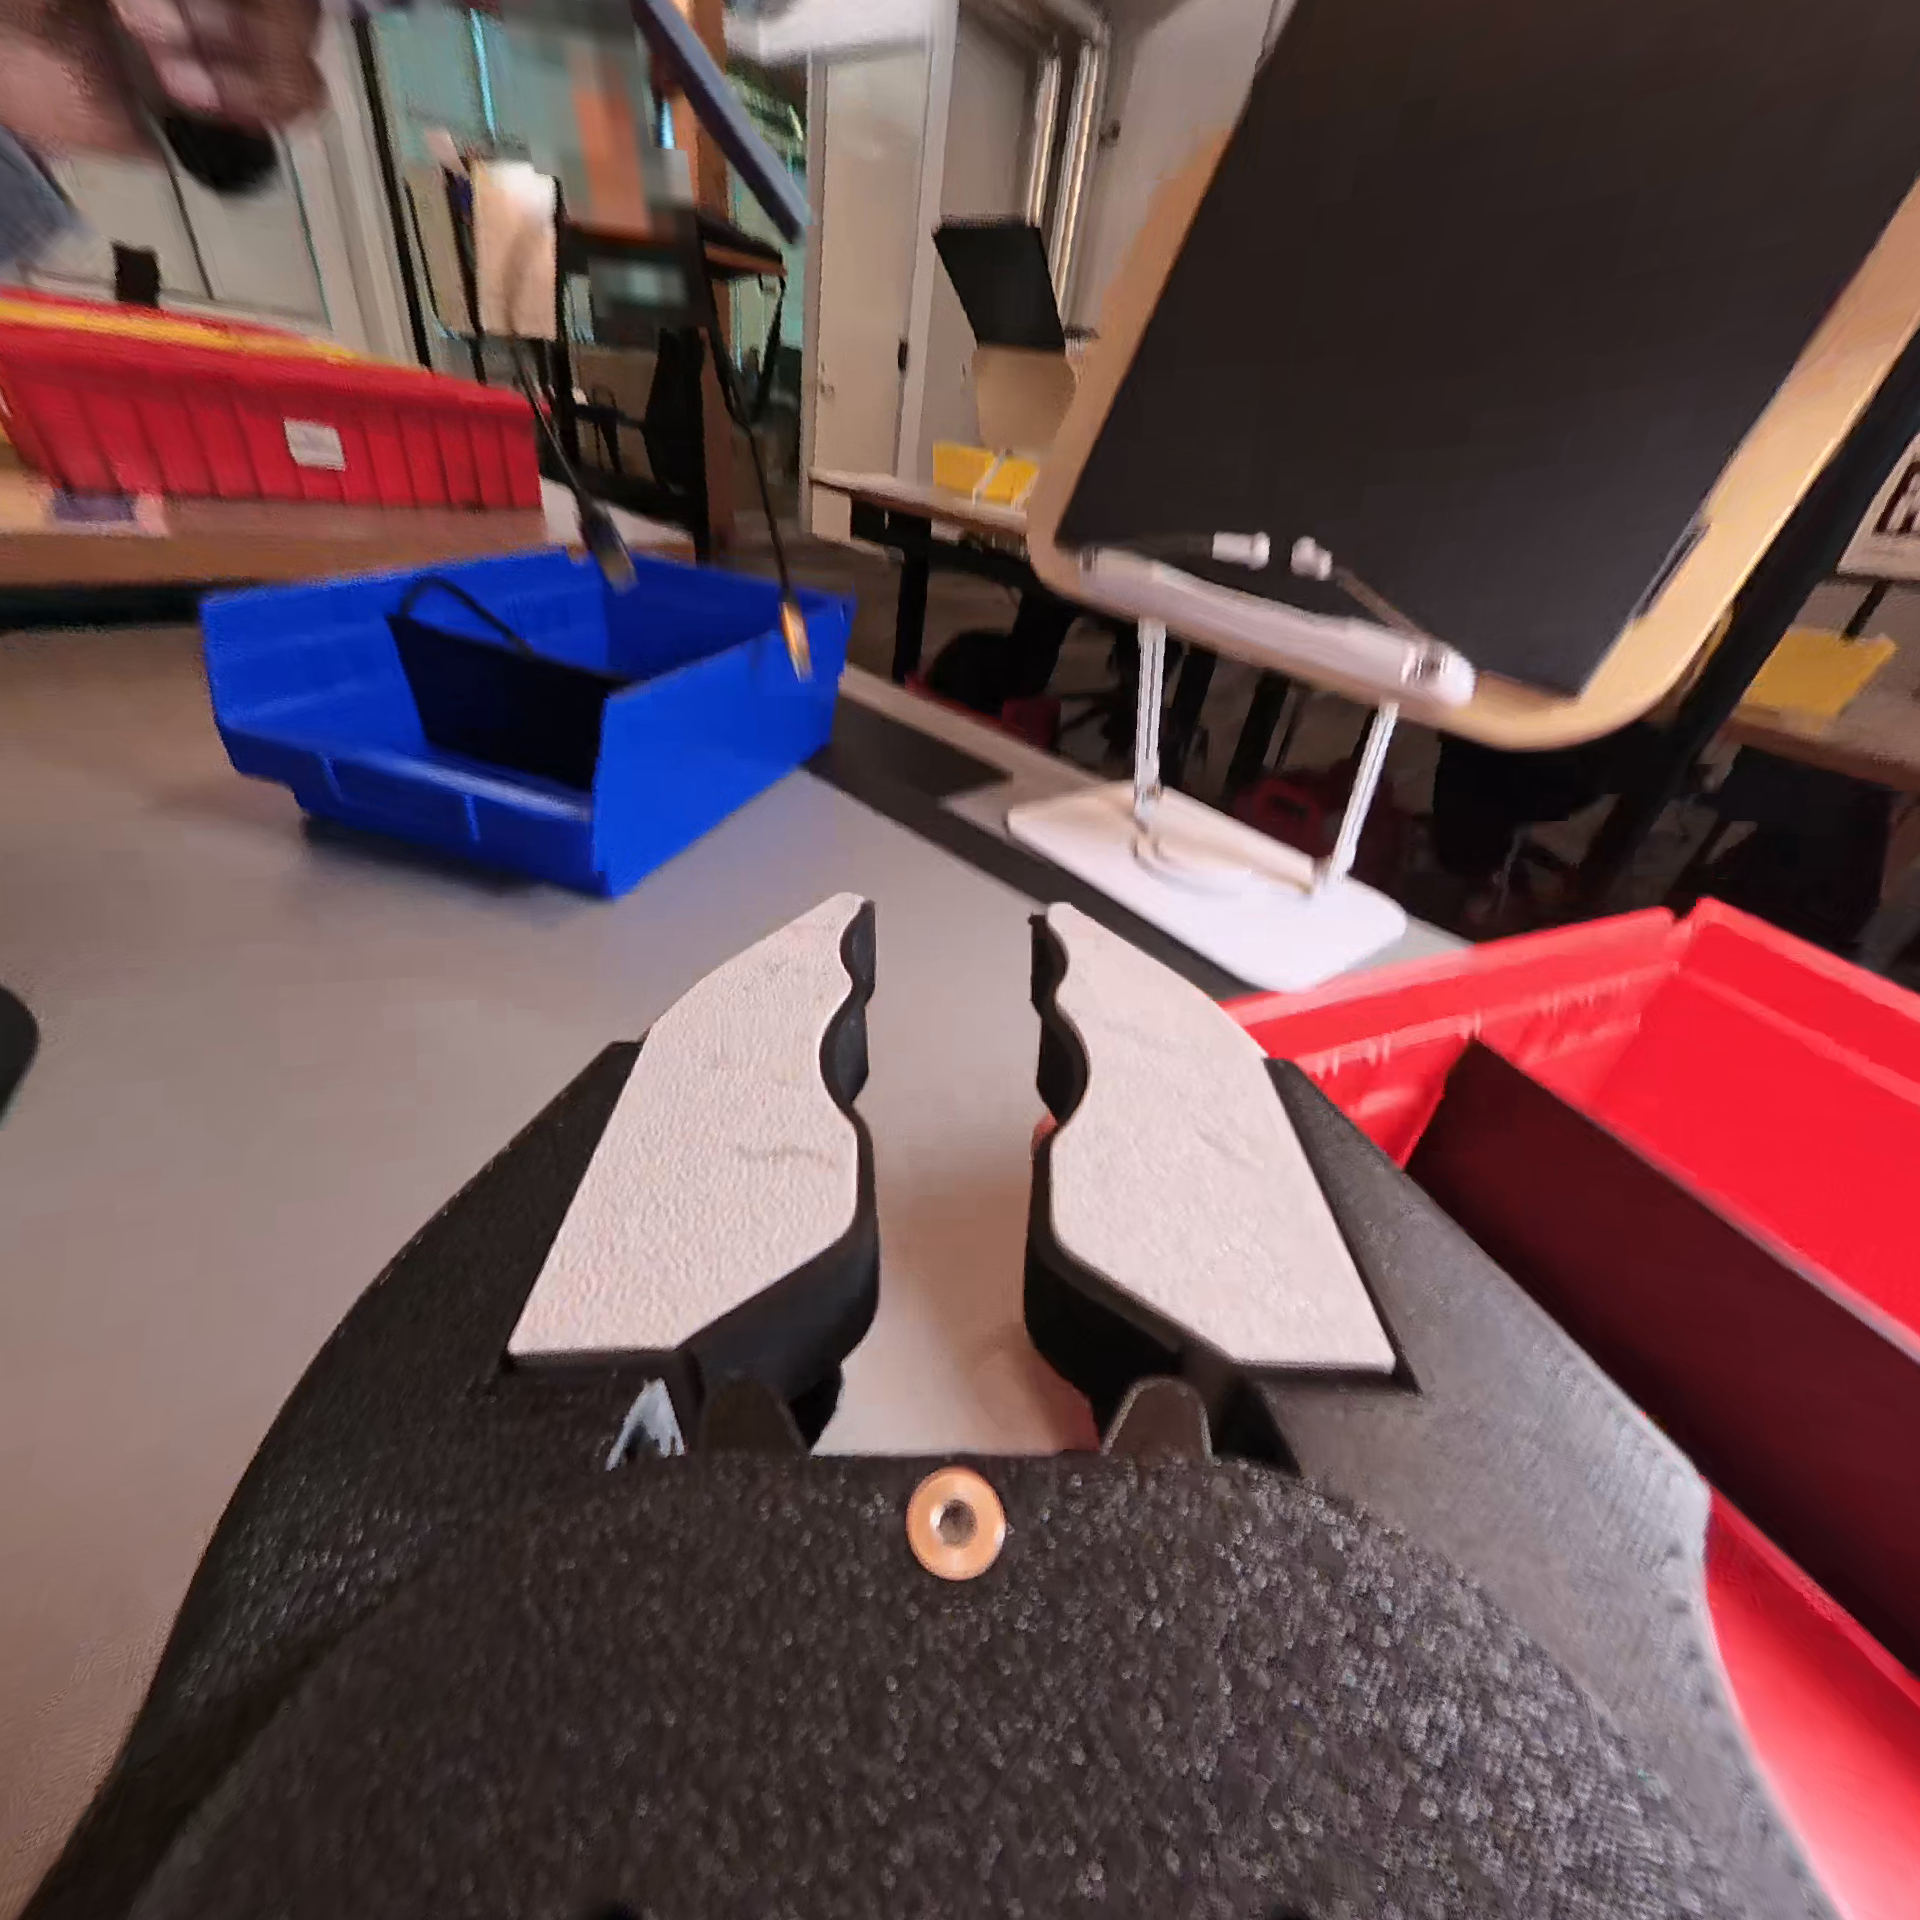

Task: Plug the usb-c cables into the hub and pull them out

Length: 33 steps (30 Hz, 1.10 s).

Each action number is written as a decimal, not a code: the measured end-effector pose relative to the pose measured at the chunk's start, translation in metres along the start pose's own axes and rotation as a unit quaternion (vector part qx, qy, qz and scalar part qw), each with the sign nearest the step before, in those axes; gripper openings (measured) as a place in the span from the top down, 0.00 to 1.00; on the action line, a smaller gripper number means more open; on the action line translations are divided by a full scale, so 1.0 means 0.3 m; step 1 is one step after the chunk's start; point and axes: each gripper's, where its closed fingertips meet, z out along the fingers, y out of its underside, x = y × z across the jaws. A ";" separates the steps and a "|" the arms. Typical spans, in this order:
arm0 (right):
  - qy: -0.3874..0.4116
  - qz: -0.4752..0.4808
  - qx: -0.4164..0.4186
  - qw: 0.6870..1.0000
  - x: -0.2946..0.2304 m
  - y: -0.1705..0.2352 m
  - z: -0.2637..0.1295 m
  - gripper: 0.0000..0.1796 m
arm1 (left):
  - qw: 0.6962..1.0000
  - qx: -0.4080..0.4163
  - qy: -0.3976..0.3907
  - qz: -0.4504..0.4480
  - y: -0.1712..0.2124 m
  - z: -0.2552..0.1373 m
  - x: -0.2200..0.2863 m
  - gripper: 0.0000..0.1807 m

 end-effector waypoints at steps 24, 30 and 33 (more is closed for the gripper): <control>-0.140 -0.122 0.145 0.972 -0.126 -0.530 0.056 0.95 | 0.876 0.189 0.293 -0.333 -0.119 0.123 0.419 0.87; -0.121 -0.117 0.141 0.976 -0.059 -0.563 -0.005 0.96 | 0.944 0.102 0.212 -0.231 -0.023 0.131 0.361 0.85; -0.121 -0.140 0.088 0.979 -0.030 -0.531 -0.034 0.96 | 0.971 0.096 0.177 -0.129 -0.039 0.073 0.357 0.86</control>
